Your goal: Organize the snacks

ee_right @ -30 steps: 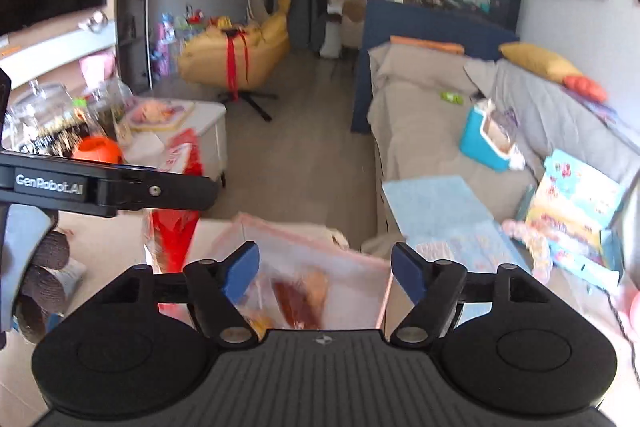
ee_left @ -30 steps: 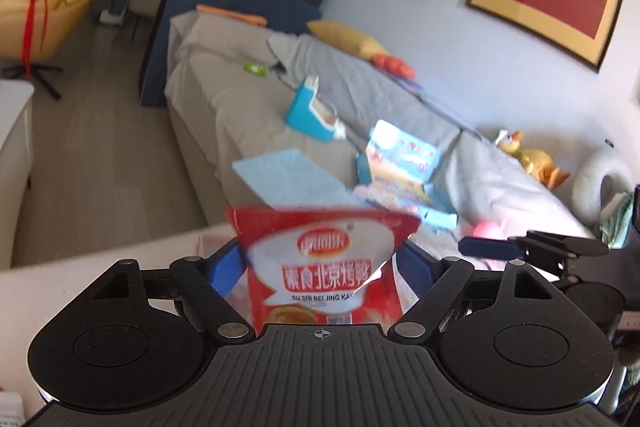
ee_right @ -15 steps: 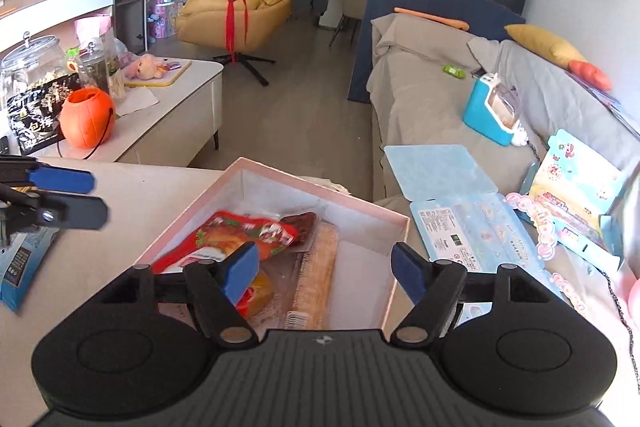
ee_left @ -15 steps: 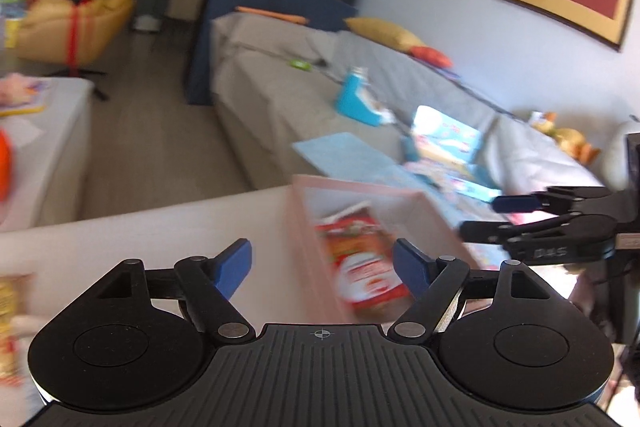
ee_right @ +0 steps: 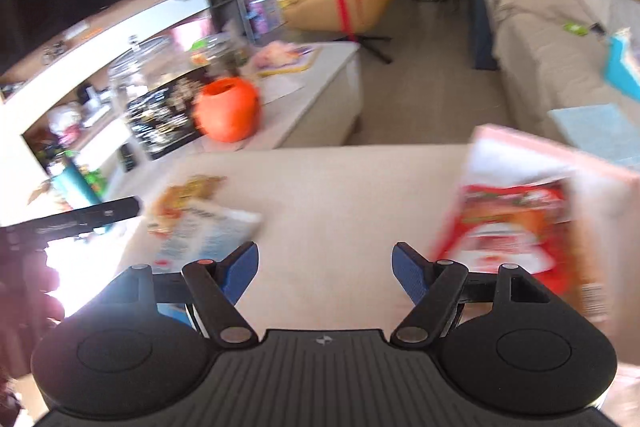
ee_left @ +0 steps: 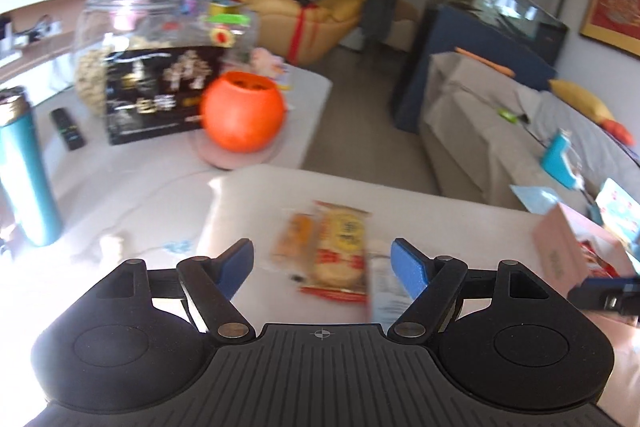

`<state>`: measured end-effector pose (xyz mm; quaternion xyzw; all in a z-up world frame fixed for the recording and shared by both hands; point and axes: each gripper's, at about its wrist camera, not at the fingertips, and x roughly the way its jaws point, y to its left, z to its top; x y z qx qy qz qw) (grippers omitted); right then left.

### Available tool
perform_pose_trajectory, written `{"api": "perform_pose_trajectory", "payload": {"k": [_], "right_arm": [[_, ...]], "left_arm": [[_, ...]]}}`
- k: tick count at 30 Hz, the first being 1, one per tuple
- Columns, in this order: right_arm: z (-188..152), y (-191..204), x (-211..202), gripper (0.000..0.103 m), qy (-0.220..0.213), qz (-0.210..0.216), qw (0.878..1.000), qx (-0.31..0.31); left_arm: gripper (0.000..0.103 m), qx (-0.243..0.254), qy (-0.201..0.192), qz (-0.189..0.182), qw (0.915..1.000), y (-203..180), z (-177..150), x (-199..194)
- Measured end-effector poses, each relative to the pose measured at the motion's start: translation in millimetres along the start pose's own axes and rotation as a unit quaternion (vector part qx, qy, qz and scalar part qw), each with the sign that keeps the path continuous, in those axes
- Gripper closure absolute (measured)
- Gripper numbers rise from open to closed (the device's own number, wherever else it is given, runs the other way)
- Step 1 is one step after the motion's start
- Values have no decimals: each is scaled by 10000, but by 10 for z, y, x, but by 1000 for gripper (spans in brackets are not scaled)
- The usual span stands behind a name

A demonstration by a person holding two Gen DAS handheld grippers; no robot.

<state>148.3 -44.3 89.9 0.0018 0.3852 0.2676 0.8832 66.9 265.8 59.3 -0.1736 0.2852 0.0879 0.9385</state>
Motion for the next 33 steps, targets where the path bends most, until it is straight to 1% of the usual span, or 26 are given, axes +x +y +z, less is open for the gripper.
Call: {"api": "perform_pose_trajectory", "payload": {"k": [1, 3, 5, 7, 9, 11, 14, 17, 18, 19, 20, 21, 22, 24, 25, 26, 29, 33], "right_arm": [[-4, 176, 128, 29, 109, 128, 9999, -19], [-14, 522, 388, 29, 248, 217, 9994, -139], [-29, 835, 651, 28, 263, 52, 9989, -377], [-42, 1067, 875, 28, 260, -132, 9982, -532], [-50, 1185, 1067, 27, 364, -120, 9974, -608], [-62, 1200, 1199, 22, 500, -193, 9964, -652], [-136, 1035, 1089, 22, 491, -200, 9969, -580], [-283, 774, 866, 28, 457, -404, 9968, -508], [-344, 684, 778, 35, 474, -441, 9967, -483], [-401, 610, 695, 36, 480, -452, 9968, -463], [-469, 521, 590, 40, 499, -434, 9968, -440], [-523, 453, 509, 40, 539, -399, 9969, -414], [-572, 395, 431, 40, 545, -362, 9971, -388], [-657, 307, 299, 39, 521, -366, 9972, -396], [-686, 278, 254, 39, 478, -409, 9971, -418], [-710, 264, 214, 39, 409, -473, 9969, -476], [-747, 269, 114, 39, 177, -574, 9959, -681], [-715, 287, 61, 39, 55, -368, 9973, -632]], "left_arm": [[22, -136, -30, 38, 9999, 74, 6, 17], [22, -365, -120, 27, 9993, 180, 7, 38], [22, -485, -215, 59, 9986, 236, 7, 54], [22, -517, -245, 15, 9984, 243, -1, 97], [22, -501, -239, -28, 9985, 238, -9, 150], [22, -458, -254, -58, 9986, 248, -7, 214], [22, -282, -229, -92, 9993, 195, -5, 389], [23, -68, -96, -98, 9999, 96, -9, 594], [24, -2, -39, -125, 9999, 56, -18, 649], [30, 92, 38, -195, 9998, -1, -45, 702], [35, 196, 118, -283, 9993, -57, -78, 742], [40, 312, 160, -350, 9988, -117, -118, 760], [46, 449, 209, -432, 9978, -184, -166, 760], [49, 862, 245, -525, 9946, -351, -278, 706], [54, 1038, 273, -605, 9924, -415, -329, 667], [55, 1155, 310, -694, 9904, -464, -378, 619], [56, 1235, 477, -999, 9861, -539, -491, 474], [56, 1246, 739, -1443, 9789, -587, -669, 224]]}}
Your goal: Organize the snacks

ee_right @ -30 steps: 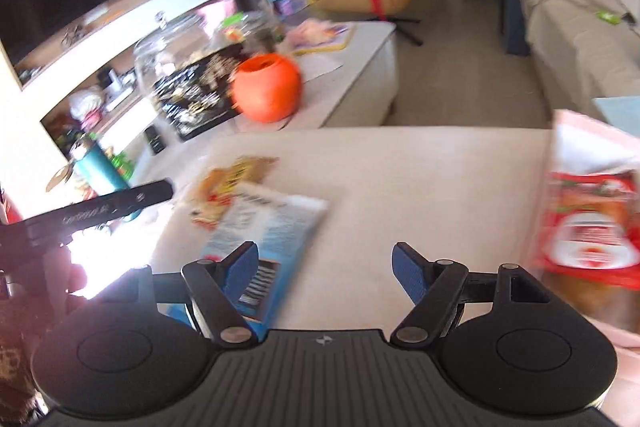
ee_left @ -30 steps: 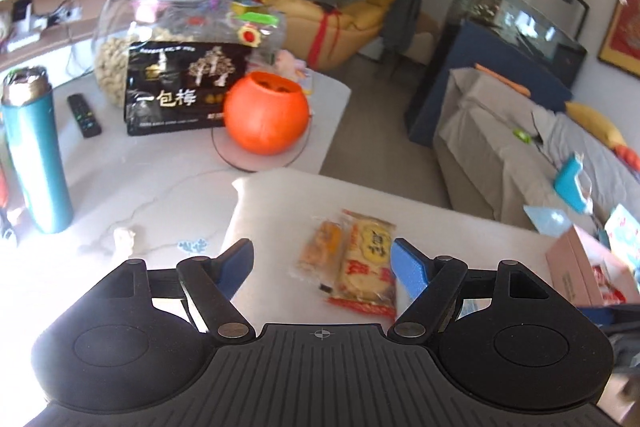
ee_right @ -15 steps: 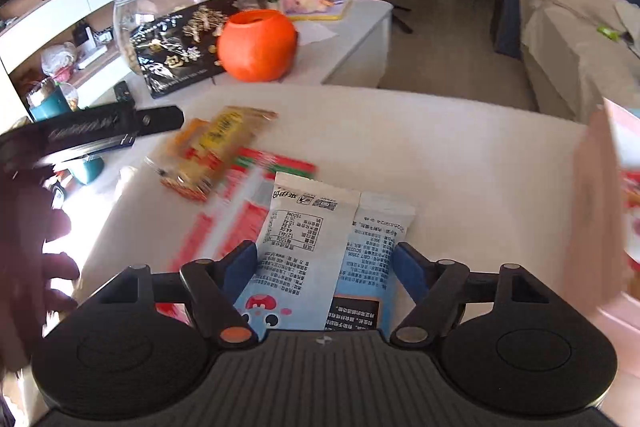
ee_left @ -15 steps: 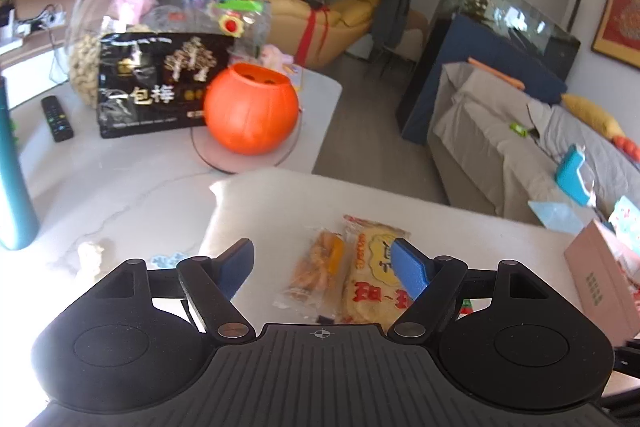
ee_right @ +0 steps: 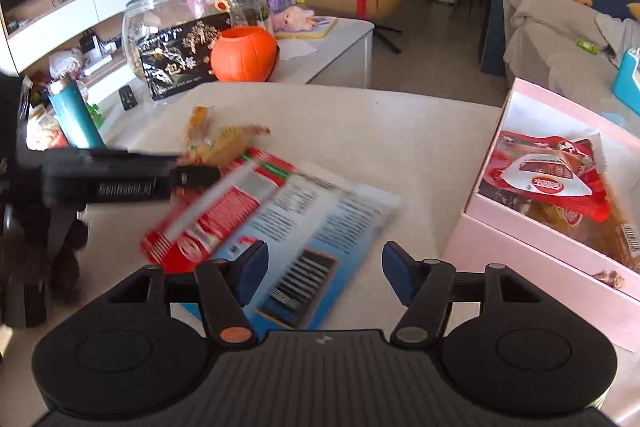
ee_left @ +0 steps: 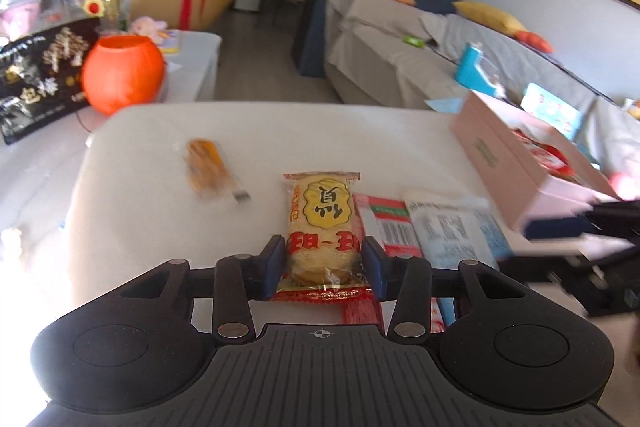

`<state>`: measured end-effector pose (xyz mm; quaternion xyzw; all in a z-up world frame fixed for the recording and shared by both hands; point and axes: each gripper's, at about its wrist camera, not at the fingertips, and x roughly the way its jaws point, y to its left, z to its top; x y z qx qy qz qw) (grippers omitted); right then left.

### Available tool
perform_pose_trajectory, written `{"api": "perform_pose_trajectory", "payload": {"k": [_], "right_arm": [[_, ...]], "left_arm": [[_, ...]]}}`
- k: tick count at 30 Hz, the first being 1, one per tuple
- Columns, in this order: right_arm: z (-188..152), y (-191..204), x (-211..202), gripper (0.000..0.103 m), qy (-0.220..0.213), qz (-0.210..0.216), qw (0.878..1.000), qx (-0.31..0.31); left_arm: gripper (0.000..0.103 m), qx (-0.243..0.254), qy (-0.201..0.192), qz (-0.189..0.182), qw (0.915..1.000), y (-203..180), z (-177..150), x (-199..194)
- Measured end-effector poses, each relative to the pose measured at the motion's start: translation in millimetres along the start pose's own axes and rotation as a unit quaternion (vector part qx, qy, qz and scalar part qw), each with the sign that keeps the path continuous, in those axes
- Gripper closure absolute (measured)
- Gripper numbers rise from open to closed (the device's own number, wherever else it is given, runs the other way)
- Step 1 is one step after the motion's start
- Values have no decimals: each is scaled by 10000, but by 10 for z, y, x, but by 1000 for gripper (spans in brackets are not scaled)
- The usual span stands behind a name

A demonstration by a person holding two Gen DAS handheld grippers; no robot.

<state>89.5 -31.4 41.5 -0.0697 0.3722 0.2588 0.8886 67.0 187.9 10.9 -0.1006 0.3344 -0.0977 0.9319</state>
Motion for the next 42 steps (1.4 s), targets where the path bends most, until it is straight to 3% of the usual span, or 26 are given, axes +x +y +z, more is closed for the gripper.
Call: {"api": "perform_pose_trajectory", "payload": {"k": [3, 5, 10, 14, 19, 20, 22, 25, 31, 35, 38, 40, 42], "right_arm": [[75, 42, 15, 39, -72, 138, 9999, 34], [136, 90, 49, 39, -66, 207, 9998, 42], [237, 244, 132, 39, -99, 274, 9996, -29], [218, 362, 189, 39, -6, 346, 9993, -127], [164, 433, 157, 38, 116, 431, 9988, -195], [171, 438, 146, 36, 118, 453, 9987, -189], [197, 460, 139, 35, 92, 478, 9986, -193], [240, 528, 160, 35, 44, 525, 9983, -241], [283, 684, 284, 34, 25, 600, 9974, -389], [407, 770, 468, 34, 99, 731, 9972, -111], [472, 906, 628, 34, 167, 599, 9975, -321], [465, 1003, 699, 38, 257, 444, 9967, -636], [407, 1047, 702, 50, 319, 328, 9950, -887]], "left_arm": [[55, -29, 119, -332, 9994, -59, -101, -149], [55, -102, -23, -365, 9993, -26, -90, -268], [56, -913, -746, 551, 9915, 319, 216, -385], [56, -1085, -624, 1109, 9859, 555, 509, -4], [56, -596, -224, 1236, 9903, 551, 618, 473], [58, -523, -187, 1278, 9902, 543, 608, 507], [76, -276, -211, 1387, 9897, 494, 528, 470], [76, -123, -99, 1219, 9924, 426, 328, 218], [76, 93, 66, 1427, 9897, 194, -233, -461], [75, 192, 100, 1533, 9879, 44, -392, -627], [75, 148, 125, 1483, 9888, -3, -412, -653], [76, 82, 155, 1405, 9899, -21, -407, -662], [76, 23, 181, 1281, 9916, -45, -408, -672]]}}
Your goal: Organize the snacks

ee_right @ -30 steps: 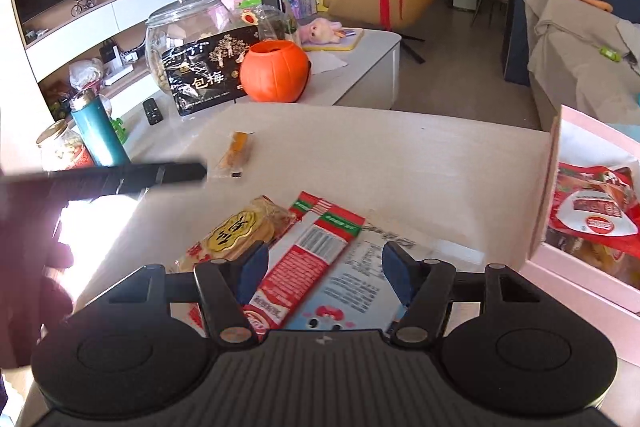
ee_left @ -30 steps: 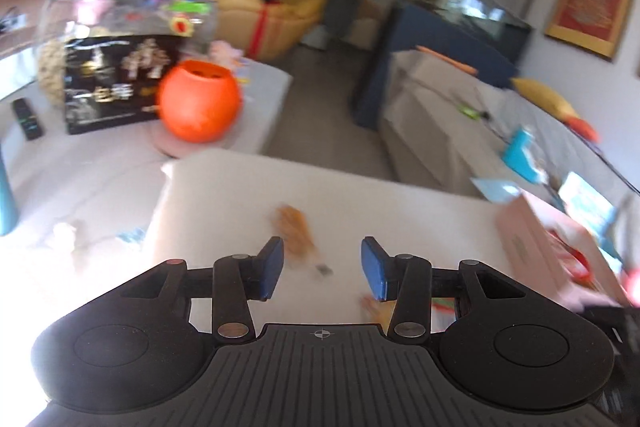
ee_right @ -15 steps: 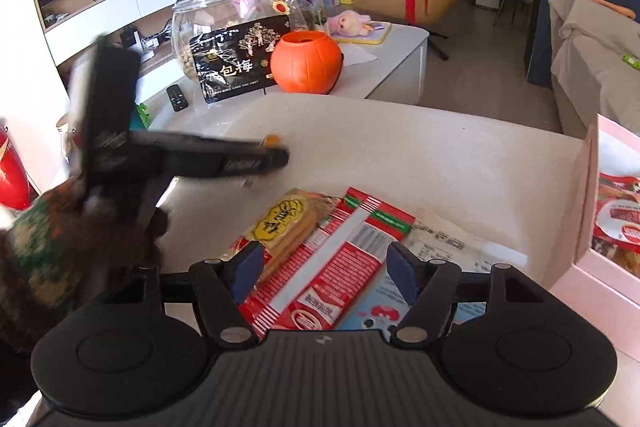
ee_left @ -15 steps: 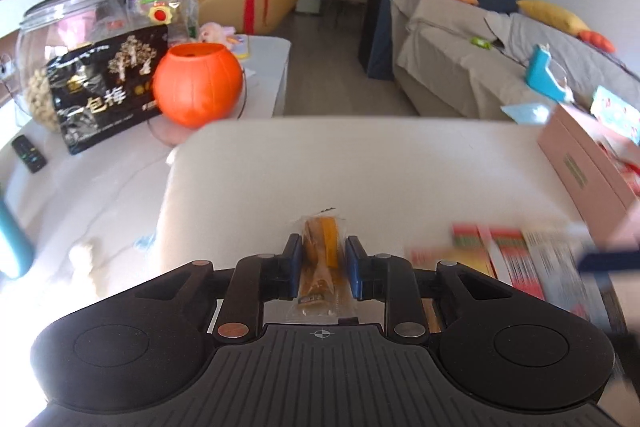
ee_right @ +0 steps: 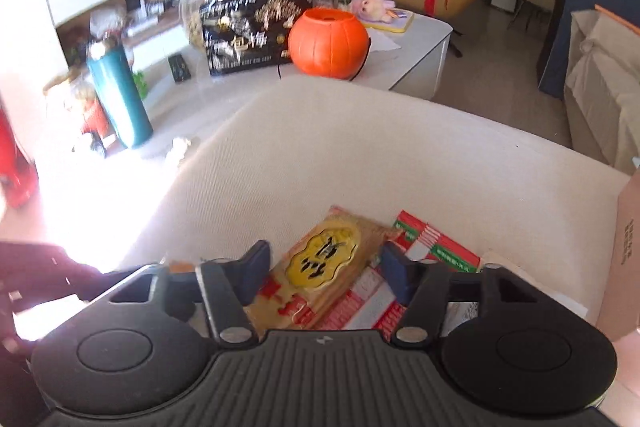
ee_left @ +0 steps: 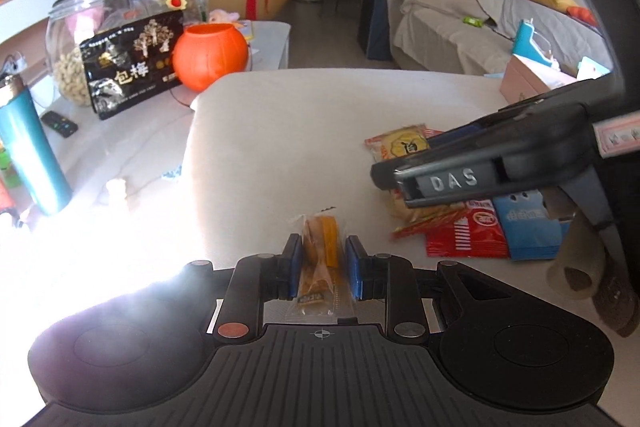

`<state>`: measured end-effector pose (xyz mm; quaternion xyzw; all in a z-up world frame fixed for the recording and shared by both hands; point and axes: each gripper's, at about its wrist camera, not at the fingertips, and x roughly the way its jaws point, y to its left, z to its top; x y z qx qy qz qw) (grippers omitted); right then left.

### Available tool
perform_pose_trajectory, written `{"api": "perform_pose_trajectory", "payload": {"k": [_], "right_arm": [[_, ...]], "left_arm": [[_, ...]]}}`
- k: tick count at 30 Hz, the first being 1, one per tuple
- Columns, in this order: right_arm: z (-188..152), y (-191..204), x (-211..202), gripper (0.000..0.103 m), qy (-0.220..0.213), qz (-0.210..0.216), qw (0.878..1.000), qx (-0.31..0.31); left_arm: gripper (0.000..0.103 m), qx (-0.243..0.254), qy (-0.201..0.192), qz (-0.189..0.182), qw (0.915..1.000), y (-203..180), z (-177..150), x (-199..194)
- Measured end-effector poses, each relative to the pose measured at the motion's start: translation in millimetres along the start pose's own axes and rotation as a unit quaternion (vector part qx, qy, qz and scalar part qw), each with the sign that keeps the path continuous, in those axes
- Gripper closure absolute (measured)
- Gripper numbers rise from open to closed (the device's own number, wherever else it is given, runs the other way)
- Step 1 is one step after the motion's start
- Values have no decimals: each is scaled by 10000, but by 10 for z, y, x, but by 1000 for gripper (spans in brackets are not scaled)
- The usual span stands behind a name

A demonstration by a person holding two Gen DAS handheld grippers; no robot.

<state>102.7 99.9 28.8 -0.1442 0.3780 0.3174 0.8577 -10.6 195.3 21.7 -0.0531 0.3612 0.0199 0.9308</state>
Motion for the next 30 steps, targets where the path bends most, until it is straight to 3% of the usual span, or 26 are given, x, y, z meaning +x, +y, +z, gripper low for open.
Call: {"api": "perform_pose_trajectory", "payload": {"k": [2, 4, 11, 15, 18, 25, 30], "right_arm": [[-67, 4, -120, 64, -27, -51, 9998, -194], [-161, -50, -320, 68, -92, -38, 9997, -242], [-607, -615, -1071, 68, -359, -185, 9989, 228], [-966, -971, -1353, 68, -462, -779, 9938, 644], [-1271, -1177, -1472, 68, -409, -1075, 9885, 983], [-1788, -1463, -1602, 68, -332, -1426, 9763, 1595], [-1915, -1531, -1828, 68, -602, -1521, 9724, 1661]], "left_arm": [[76, -3, 33, -114, 9999, -50, -12, -14], [76, 47, 57, -235, 9997, -131, -17, -27], [76, 274, 49, -735, 9969, -548, 25, -58], [76, 411, 138, -1241, 9913, -842, 30, -76], [76, 587, 261, -1683, 9836, -1073, 2, -69], [76, 804, 481, -2207, 9708, -1487, 6, -22], [76, 790, 261, -2520, 9641, -1691, 204, -83]]}}
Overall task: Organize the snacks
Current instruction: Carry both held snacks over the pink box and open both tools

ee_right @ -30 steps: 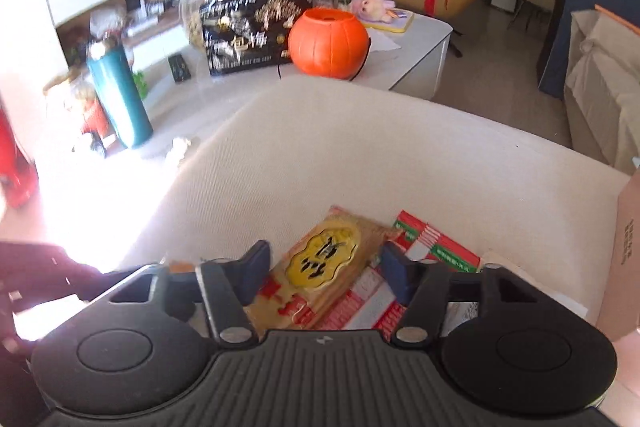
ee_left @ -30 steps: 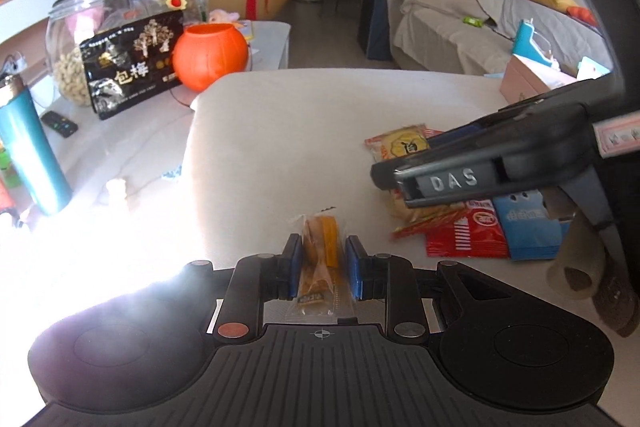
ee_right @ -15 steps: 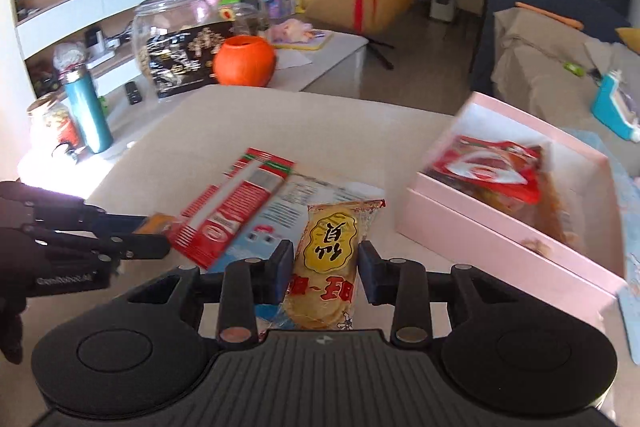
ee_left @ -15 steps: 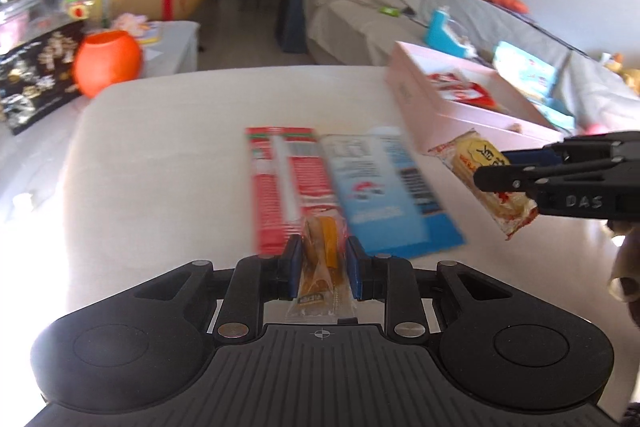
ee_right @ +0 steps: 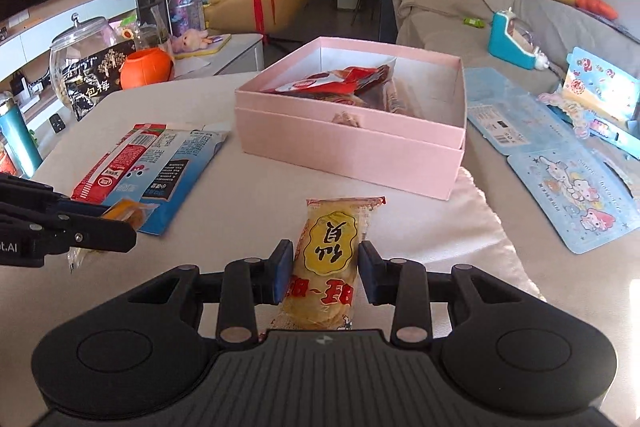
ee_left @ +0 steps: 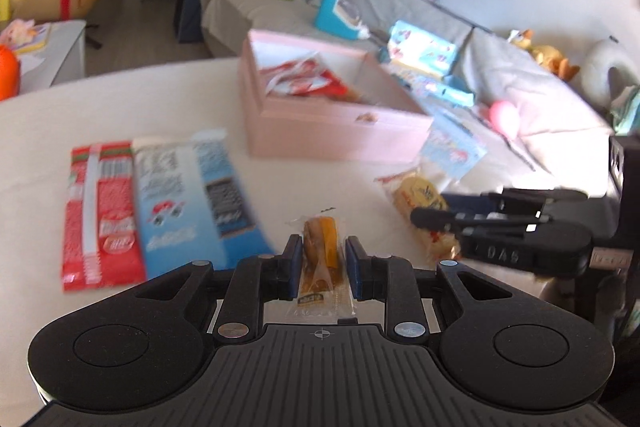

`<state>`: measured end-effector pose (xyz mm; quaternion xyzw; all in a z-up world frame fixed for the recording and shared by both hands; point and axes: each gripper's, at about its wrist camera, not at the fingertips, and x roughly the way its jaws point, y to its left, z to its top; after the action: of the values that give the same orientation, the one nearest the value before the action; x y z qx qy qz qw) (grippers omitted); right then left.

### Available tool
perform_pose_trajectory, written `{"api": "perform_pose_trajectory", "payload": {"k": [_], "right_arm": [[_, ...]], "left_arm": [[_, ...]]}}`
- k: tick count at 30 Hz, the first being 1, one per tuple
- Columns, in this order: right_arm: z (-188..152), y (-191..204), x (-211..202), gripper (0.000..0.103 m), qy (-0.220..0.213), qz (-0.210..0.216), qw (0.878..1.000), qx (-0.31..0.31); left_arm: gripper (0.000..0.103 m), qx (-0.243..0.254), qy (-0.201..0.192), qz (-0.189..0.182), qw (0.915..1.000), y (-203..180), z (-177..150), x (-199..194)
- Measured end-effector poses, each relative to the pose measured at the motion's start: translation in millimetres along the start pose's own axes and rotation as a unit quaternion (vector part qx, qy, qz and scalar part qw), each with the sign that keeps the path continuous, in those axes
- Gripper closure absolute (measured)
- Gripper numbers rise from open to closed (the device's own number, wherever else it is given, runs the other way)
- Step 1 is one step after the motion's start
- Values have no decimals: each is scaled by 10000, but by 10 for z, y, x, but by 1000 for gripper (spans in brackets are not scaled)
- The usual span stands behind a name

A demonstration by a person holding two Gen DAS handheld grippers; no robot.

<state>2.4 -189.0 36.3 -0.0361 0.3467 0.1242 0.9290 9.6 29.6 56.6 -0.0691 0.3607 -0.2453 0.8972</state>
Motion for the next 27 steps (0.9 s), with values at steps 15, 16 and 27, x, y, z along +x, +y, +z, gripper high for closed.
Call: {"api": "perform_pose_trajectory", "payload": {"k": [15, 16, 27], "right_arm": [[-32, -224, -285, 68, -439, -21, 9982, 409], [-36, -231, -297, 68, -458, -27, 9981, 411], [742, -363, -266, 65, -1592, -159, 9860, 479]], "left_arm": [[71, -379, -1508, -284, 9874, -45, 1392, 387], [71, -419, -1483, -291, 9876, -2, 1346, 397], [71, -365, -412, 998, 9935, 365, 540, 400]]}}
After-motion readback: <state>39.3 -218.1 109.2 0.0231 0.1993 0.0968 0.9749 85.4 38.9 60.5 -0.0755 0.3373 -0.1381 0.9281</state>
